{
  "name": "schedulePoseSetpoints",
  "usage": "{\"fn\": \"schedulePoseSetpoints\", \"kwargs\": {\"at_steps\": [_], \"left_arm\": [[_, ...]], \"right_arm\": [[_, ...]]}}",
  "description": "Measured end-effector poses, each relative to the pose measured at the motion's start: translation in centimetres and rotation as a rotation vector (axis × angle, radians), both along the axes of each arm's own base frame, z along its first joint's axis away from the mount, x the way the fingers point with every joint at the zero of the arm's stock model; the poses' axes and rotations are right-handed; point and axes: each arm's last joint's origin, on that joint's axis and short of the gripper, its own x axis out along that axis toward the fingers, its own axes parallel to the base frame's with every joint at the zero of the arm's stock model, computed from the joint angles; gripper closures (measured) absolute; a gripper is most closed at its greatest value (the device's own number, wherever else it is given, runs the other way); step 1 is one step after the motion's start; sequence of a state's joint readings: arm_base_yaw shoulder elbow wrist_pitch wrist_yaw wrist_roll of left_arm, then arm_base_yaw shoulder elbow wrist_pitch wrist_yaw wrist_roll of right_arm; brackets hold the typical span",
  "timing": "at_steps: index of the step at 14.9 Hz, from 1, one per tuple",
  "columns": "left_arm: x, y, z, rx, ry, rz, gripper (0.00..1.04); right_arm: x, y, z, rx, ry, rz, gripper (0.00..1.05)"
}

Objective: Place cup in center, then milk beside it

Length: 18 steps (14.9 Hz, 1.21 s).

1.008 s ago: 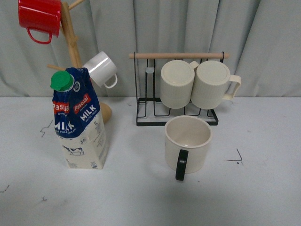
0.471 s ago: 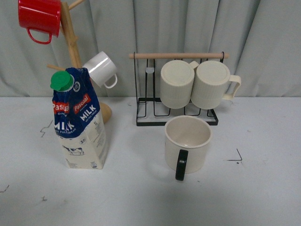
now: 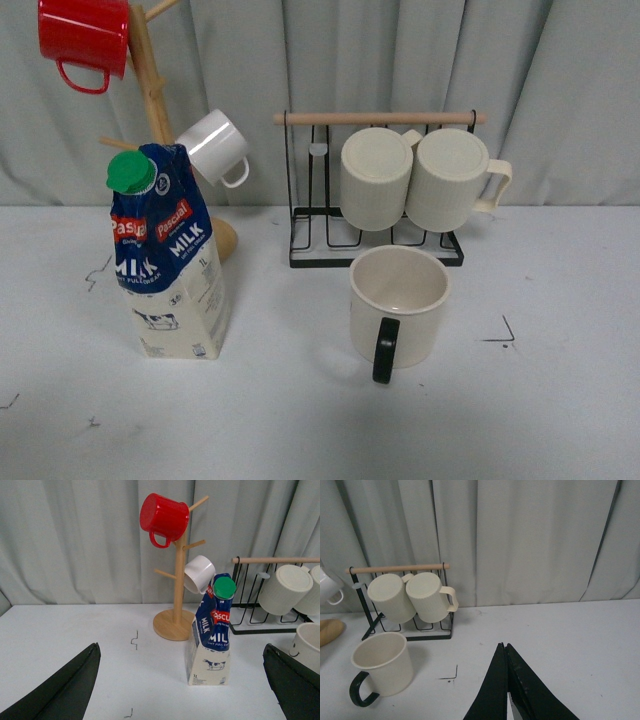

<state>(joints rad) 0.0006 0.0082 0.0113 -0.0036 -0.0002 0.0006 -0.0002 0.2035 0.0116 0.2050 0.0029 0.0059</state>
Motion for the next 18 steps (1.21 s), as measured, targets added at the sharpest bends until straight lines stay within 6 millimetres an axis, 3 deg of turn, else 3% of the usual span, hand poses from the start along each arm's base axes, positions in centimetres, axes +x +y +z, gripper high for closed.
{"fn": "schedulePoseSetpoints", "kwargs": {"at_steps": [7,8,13,15,18], "left_arm": [[0.0,0.0,0.0,0.0,0.0,0.0,0.07],[0.0,0.0,0.0,0.0,-0.001,0.0,0.07],[0.0,0.0,0.0,0.0,0.0,0.0,0.07],[0.7,-0.3,-0.5,0.008,0.185,-0.021,0.07],[3.8,-1.0,0.2,0.035,0.207,-0.075,0.07]], "right_arm": [[-1.3,0.0,-0.3,0.0,0.006,0.001,1.03],[-1.3,0.0,-0.4,-0.001,0.01,0.001,0.98],[-1.3,0.0,-0.4,-0.001,0.01,0.001,0.29],[-1.3,0.0,-0.3,0.0,0.009,0.001,0.05],[-1.3,0.0,-0.3,0.0,0.009,0.001,0.06]]}}
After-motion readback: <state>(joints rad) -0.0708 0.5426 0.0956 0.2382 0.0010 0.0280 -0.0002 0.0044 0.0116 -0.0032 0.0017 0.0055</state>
